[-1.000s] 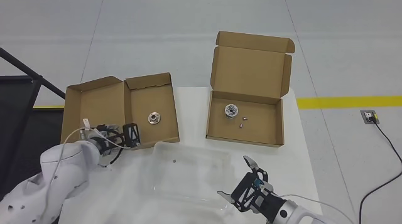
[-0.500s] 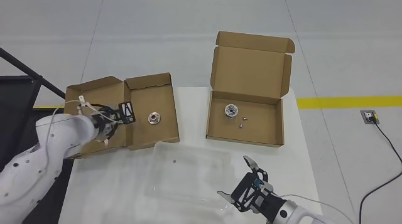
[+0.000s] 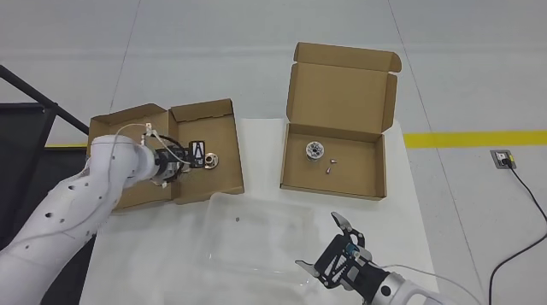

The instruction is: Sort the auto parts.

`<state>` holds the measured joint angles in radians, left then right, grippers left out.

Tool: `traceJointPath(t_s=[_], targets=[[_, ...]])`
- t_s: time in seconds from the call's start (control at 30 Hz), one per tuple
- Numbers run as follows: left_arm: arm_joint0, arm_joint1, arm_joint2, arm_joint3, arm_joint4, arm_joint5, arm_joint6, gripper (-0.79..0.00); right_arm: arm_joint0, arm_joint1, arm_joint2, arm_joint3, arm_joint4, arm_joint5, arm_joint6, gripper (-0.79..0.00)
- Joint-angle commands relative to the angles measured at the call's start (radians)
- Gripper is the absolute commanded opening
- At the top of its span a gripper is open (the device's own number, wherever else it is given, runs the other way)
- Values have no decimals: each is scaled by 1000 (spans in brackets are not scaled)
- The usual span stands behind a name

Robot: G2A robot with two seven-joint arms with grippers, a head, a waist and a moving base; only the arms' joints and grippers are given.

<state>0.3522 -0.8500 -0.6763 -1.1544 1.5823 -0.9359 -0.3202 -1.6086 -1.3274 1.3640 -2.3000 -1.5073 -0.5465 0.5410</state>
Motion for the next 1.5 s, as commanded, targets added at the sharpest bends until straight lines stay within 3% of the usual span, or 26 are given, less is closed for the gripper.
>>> traceJointPath(t_s=[0.0,0.23,0.8,0.97,1.03,1.1,1.17,1.47], targets=[[-29,-23,32,51,7,-17,27,-785,0,0,0,0,0,0,0,0],[-94,-86,114,181,47,-70,67,-785,0,0,0,0,0,0,0,0],[-152,-217,231,418,132,-34,151,-785,0,0,0,0,0,0,0,0],[-156,-241,242,465,143,-21,175,-554,0,0,0,0,0,0,0,0],[-157,-249,243,484,144,-19,186,-391,0,0,0,0,0,0,0,0],[-159,-256,244,500,147,-16,195,-172,0,0,0,0,0,0,0,0],[-164,-261,243,513,152,-17,205,-55,0,0,0,0,0,0,0,0],[-185,-261,225,536,179,-24,258,-6,0,0,0,0,0,0,0,0]])
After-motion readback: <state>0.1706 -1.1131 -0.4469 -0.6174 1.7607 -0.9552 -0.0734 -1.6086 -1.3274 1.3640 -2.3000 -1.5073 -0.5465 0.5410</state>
